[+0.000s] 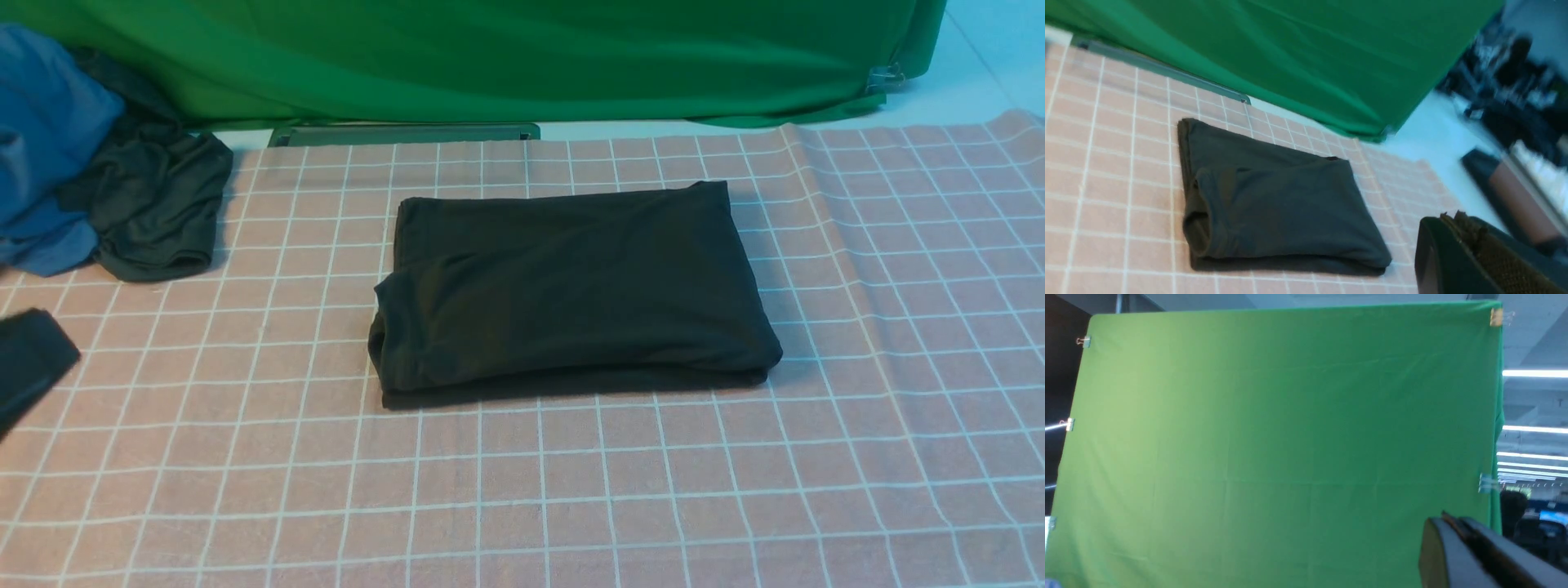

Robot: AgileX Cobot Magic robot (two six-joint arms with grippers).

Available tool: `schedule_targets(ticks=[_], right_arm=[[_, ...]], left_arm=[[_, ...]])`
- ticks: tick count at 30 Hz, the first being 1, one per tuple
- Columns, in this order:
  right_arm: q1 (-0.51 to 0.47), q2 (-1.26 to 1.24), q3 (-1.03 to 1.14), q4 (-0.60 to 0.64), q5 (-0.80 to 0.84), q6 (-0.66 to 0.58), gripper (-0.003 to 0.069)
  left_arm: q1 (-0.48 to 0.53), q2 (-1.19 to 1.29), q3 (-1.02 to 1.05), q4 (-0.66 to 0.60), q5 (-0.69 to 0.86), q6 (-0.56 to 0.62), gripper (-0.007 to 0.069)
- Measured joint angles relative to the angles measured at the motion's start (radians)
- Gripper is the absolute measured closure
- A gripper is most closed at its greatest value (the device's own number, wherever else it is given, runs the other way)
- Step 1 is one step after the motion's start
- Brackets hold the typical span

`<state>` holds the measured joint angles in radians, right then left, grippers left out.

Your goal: Fold a long-sleeved shirt over a pink coffee tablecloth.

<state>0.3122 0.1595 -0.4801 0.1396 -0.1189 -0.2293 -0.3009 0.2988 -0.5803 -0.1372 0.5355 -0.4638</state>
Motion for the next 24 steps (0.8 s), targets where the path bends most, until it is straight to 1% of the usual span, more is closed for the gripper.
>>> schedule_targets(ticks=[2, 7, 11, 16, 24], right_arm=[[0.0, 0.009, 0.001, 0.002, 0.013, 0.017, 0.0617], [-0.001, 0.037, 0.001, 0.004, 0.019, 0.031, 0.0617], [-0.001, 0.041, 0.001, 0.004, 0.021, 0.039, 0.0616], [-0.001, 0.041, 0.001, 0.004, 0.023, 0.033, 0.0612], [-0.001, 0.041, 0.001, 0.004, 0.042, 0.026, 0.0575]], left_arm=[[0.0, 0.023, 0.019, 0.0, 0.013, -0.033, 0.0612], [0.0, 0.117, 0.02, 0.0, 0.025, -0.044, 0.0612], [0.0, 0.182, 0.021, 0.0, -0.003, -0.028, 0.0611], [0.0, 0.196, 0.021, 0.0, -0.009, 0.006, 0.0611], [0.0, 0.196, 0.021, 0.034, 0.024, 0.031, 0.0611]])
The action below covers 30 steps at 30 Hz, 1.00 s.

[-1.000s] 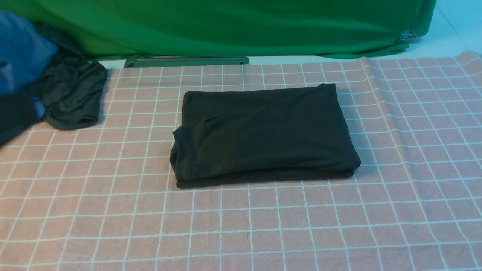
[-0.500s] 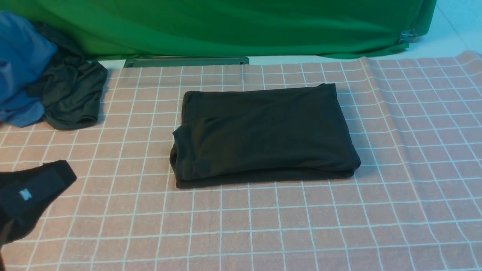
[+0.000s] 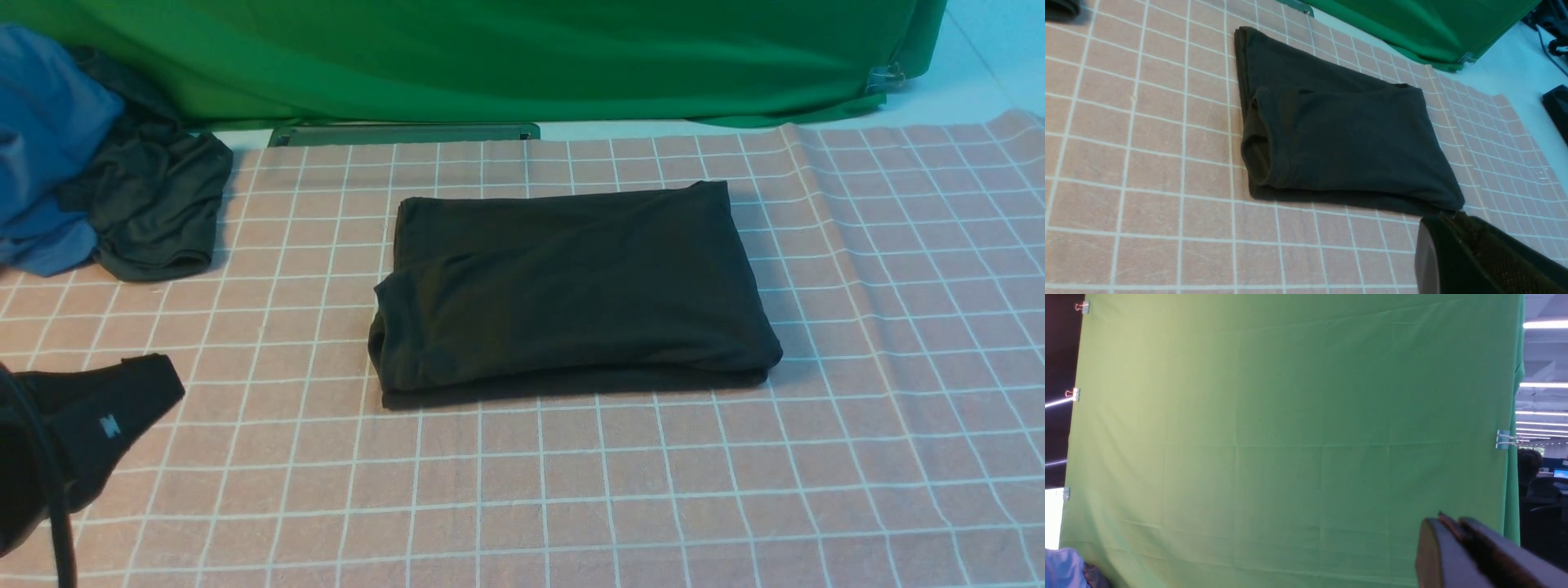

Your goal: Fold a long-sleeved shirt over a pink coffee tablecloth.

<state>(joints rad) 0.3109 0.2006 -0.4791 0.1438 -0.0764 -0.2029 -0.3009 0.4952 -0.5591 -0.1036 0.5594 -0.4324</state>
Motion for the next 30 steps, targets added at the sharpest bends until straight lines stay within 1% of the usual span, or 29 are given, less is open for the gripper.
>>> schedule_targets(ticks=[4, 15, 20, 23, 27, 29, 30], right_arm=[[0.0, 0.0, 0.0, 0.0, 0.0, -0.003, 0.0569], [0.0, 0.0, 0.0, 0.0, 0.001, -0.004, 0.056], [0.0, 0.0, 0.0, 0.0, 0.001, -0.004, 0.0545], [0.0, 0.0, 0.0, 0.0, 0.001, -0.004, 0.0538], [0.0, 0.0, 0.0, 0.0, 0.001, -0.005, 0.0529], [0.0, 0.0, 0.0, 0.0, 0.001, -0.005, 0.0524], [0.0, 0.0, 0.0, 0.0, 0.001, -0.005, 0.0524]], left_arm=[[0.0, 0.0, 0.0, 0.025, 0.003, 0.0, 0.0611], [0.0, 0.0, 0.0, 0.029, 0.003, 0.001, 0.0611], [0.0, -0.013, 0.003, 0.081, -0.012, 0.036, 0.0611], [0.0, -0.062, 0.031, 0.09, -0.064, 0.083, 0.0611], [0.012, -0.216, 0.189, 0.068, -0.323, 0.234, 0.0611], [0.05, -0.29, 0.293, 0.064, -0.436, 0.268, 0.0611], [0.055, -0.297, 0.315, 0.063, -0.445, 0.272, 0.0611]])
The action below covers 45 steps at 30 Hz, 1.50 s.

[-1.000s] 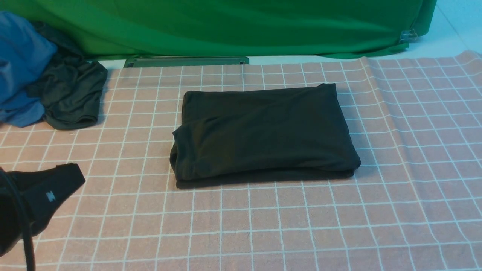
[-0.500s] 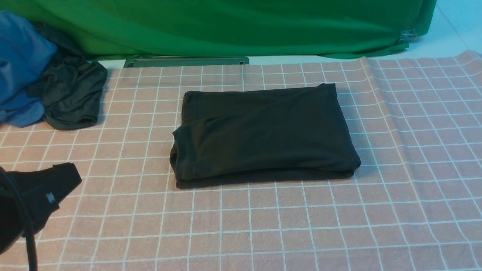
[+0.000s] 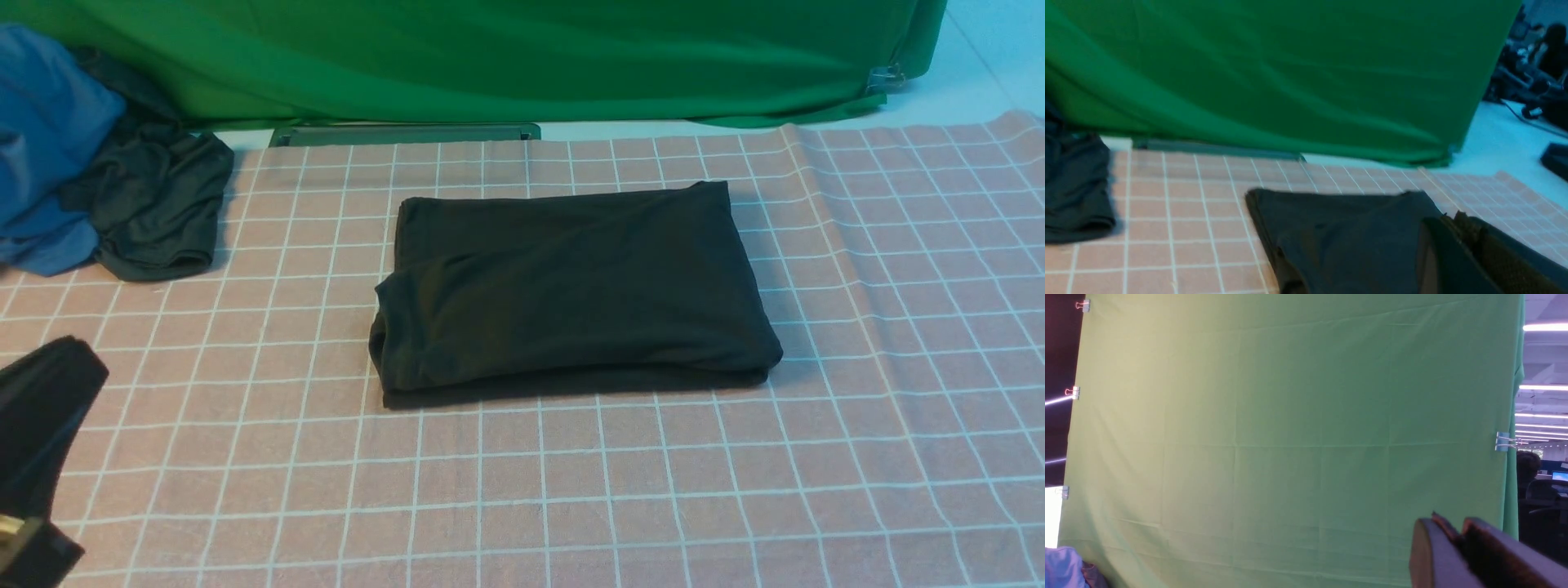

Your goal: Fold a long-sleeved shirt over a pink coffee tablecloth.

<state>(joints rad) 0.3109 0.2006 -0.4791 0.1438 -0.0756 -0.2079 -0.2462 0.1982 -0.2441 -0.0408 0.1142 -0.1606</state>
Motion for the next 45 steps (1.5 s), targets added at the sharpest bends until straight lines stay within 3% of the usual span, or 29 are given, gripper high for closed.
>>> schedule_targets(ticks=[1, 5, 11, 45], right_arm=[[0.0, 0.0, 0.0, 0.0, 0.0, 0.0, 0.0519], [0.0, 0.0, 0.0, 0.0, 0.0, 0.0, 0.0516], [0.0, 0.001, 0.0, 0.0, 0.0, 0.0, 0.0515], [0.0, 0.004, 0.0, 0.0, 0.0, 0.0, 0.0461]], left_arm=[[0.051, -0.061, 0.084, 0.0, -0.078, 0.007, 0.0611], [0.15, -0.169, 0.225, 0.01, -0.121, -0.021, 0.0611], [0.215, -0.196, 0.25, 0.034, 0.077, -0.054, 0.0611], [0.216, -0.199, 0.252, 0.033, 0.126, -0.06, 0.0611]])
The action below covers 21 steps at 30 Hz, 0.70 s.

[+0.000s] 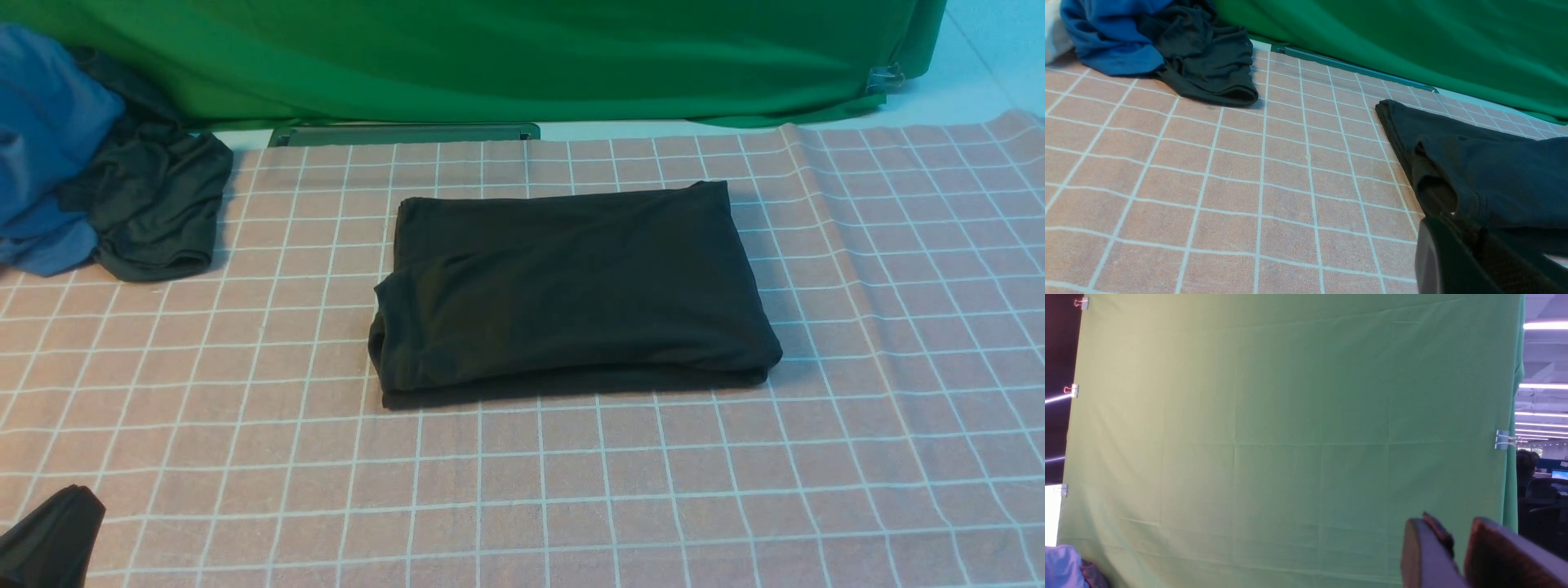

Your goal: Fold a long-sleeved shirt over a pink coffee tablecloth.

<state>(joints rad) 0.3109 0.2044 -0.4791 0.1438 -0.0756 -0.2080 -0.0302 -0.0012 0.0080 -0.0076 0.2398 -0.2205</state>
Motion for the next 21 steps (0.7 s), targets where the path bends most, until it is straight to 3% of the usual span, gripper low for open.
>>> schedule_targets(ticks=[7, 15, 21], right_arm=[[-0.012, -0.006, 0.0, -0.001, 0.032, -0.051, 0.0442], [-0.189, -0.013, 0.052, -0.005, 0.416, -0.226, 0.0438], [-0.318, -0.068, 0.284, -0.005, 0.336, -0.233, 0.0424]], left_arm=[[0.0, 0.0, 0.0, 0.0, 0.0, 0.0, 0.0611], [0.0, 0.0, 0.0, 0.0, 0.0, 0.0, 0.0611], [0.0, 0.0, 0.0, 0.0, 0.001, 0.0, 0.0611]])
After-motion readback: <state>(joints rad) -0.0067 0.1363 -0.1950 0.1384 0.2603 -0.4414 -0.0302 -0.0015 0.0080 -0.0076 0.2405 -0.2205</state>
